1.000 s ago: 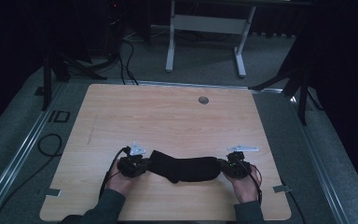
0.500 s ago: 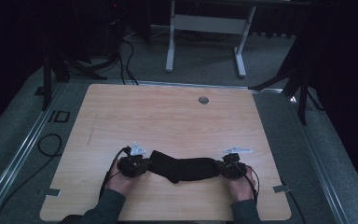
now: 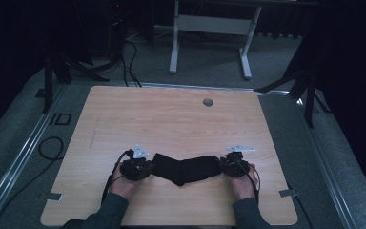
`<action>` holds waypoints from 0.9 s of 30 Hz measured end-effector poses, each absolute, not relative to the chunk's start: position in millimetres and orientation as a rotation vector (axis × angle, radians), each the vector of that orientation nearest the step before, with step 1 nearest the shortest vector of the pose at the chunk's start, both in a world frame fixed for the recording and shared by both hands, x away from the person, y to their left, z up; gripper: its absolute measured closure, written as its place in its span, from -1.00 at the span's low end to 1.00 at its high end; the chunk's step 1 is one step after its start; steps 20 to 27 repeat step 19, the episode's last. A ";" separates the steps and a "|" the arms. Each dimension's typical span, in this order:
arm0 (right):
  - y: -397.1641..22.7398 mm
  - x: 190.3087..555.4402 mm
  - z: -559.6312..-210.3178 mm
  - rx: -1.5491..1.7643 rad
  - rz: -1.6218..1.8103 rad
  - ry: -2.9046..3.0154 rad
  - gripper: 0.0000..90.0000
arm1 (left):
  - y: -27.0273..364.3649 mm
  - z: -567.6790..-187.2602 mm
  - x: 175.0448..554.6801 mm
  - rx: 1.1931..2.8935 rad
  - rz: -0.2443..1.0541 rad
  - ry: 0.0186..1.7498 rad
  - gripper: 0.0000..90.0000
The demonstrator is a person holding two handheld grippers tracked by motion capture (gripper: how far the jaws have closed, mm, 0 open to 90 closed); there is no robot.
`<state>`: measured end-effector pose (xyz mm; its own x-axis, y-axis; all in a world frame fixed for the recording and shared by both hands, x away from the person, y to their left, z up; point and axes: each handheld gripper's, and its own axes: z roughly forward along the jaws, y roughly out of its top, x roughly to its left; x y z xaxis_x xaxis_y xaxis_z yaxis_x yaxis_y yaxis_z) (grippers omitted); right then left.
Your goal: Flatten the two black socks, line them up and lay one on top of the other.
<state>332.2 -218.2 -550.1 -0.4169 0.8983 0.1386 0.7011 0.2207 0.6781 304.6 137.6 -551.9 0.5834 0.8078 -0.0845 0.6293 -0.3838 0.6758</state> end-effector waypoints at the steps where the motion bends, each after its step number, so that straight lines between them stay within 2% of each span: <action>1: -219.5 331.4 -547.3 1.497 1.001 2.207 0.42 | 137.8 -552.1 304.8 2.131 0.338 1.141 0.61; 4: -223.3 327.5 -536.8 1.479 1.048 2.193 0.26 | 138.1 -551.9 304.9 2.130 0.341 1.145 0.59; 9: -233.0 318.7 -517.8 1.448 1.136 2.130 0.14 | 139.1 -550.4 304.3 2.112 0.348 1.142 0.49; 16: -246.7 317.1 -515.6 1.481 1.137 2.092 0.12 | 144.0 -542.2 302.6 2.053 0.370 1.115 0.21; 27: -252.1 318.5 -519.0 1.506 1.113 2.083 0.11 | 147.5 -539.9 302.8 2.031 0.386 1.129 0.18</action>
